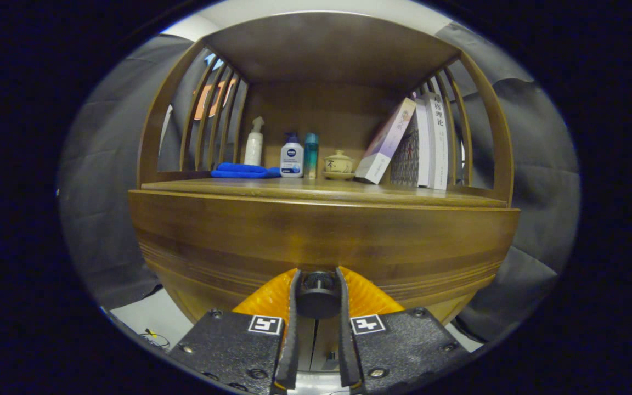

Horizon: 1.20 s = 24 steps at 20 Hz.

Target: Pull open the drawer, take out the items inside it, and place them on the countertop above the cabinet.

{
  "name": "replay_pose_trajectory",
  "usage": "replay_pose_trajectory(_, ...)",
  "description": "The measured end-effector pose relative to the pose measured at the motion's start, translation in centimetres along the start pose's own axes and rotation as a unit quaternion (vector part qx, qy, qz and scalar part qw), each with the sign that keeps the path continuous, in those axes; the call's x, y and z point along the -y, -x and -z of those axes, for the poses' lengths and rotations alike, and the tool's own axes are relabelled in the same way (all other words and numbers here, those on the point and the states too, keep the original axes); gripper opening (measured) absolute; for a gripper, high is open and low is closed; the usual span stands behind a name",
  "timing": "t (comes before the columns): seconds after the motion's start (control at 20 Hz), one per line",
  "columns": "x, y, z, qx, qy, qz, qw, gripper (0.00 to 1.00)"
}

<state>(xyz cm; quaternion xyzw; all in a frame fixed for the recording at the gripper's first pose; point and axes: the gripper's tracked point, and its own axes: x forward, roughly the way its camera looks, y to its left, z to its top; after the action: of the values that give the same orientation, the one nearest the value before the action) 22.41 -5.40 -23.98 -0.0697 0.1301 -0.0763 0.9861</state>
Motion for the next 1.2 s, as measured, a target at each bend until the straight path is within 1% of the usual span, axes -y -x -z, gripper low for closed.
replay_pose_trajectory(0.45,0.4,5.0,1.1,-0.015,0.004,-0.002,1.0,0.31)
replay_pose_trajectory(0.6,0.5,7.1,1.6,-0.019,0.017,0.0,1.0,0.31)
replay_pose_trajectory(1.2,0.7,15.1,4.1,-0.041,0.01,-0.028,0.999,0.31)
